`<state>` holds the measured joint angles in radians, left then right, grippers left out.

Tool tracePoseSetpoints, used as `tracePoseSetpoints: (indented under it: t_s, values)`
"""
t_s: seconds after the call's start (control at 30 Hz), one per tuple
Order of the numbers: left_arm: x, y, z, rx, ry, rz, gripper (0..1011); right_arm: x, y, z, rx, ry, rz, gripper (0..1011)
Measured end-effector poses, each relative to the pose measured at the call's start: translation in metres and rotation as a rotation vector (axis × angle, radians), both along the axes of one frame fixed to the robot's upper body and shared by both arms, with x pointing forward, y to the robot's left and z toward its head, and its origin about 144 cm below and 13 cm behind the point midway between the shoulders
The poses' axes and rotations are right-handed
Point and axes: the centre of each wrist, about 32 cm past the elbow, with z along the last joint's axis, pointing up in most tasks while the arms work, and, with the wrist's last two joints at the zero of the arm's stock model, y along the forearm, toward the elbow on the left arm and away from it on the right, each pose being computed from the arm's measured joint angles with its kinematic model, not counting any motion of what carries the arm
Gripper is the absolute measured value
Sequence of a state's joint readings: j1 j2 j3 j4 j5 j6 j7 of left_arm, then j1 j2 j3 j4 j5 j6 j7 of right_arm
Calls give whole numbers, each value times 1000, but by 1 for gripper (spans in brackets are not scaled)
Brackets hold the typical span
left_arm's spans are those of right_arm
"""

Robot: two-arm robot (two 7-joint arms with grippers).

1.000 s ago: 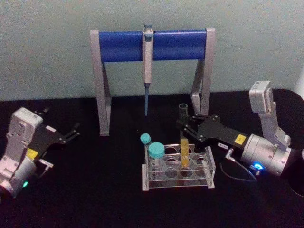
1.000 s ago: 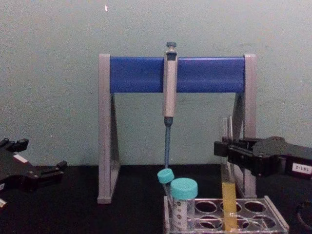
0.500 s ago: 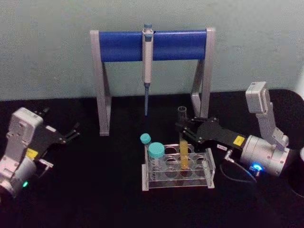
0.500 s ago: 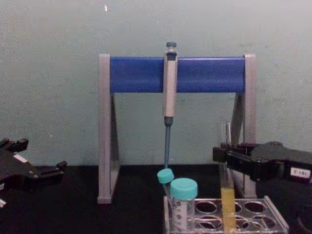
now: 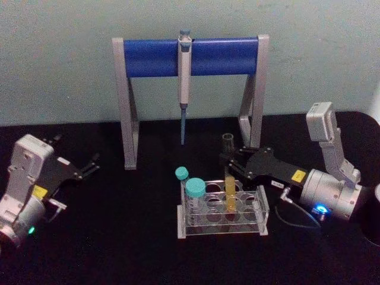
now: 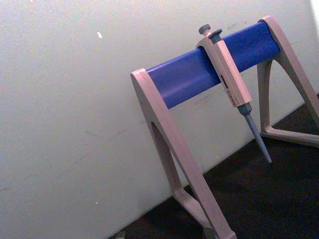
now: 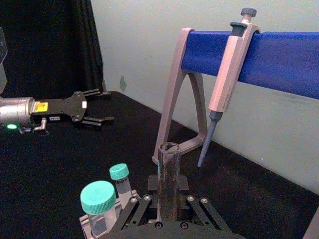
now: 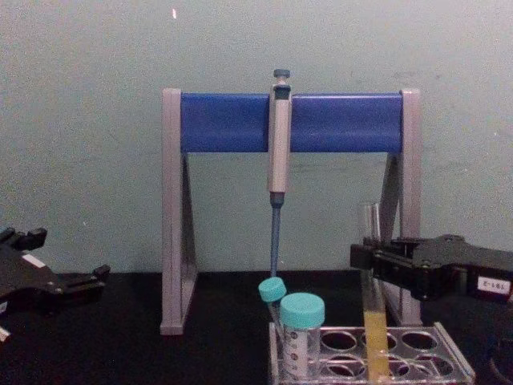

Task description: Pick up the test tube from the test tube rack, shake it, then place it back into the test tube rack.

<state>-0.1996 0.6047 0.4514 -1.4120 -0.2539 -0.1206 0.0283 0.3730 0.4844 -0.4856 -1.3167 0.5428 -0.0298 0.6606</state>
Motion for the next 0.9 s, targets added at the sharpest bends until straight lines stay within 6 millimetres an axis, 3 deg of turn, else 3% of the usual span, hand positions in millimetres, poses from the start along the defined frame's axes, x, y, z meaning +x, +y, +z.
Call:
tracePoseSetpoints:
  t_s: [0.4,0.7,0.9]
  values:
    - [0,0,0,0,0,0,1001,0,0,0,1,-1,0,235]
    - [0,0,0,0,0,0,1001,0,0,0,1,-2,0,477]
    - [0,0,0,0,0,0,1001,0,0,0,2,-2,0,691]
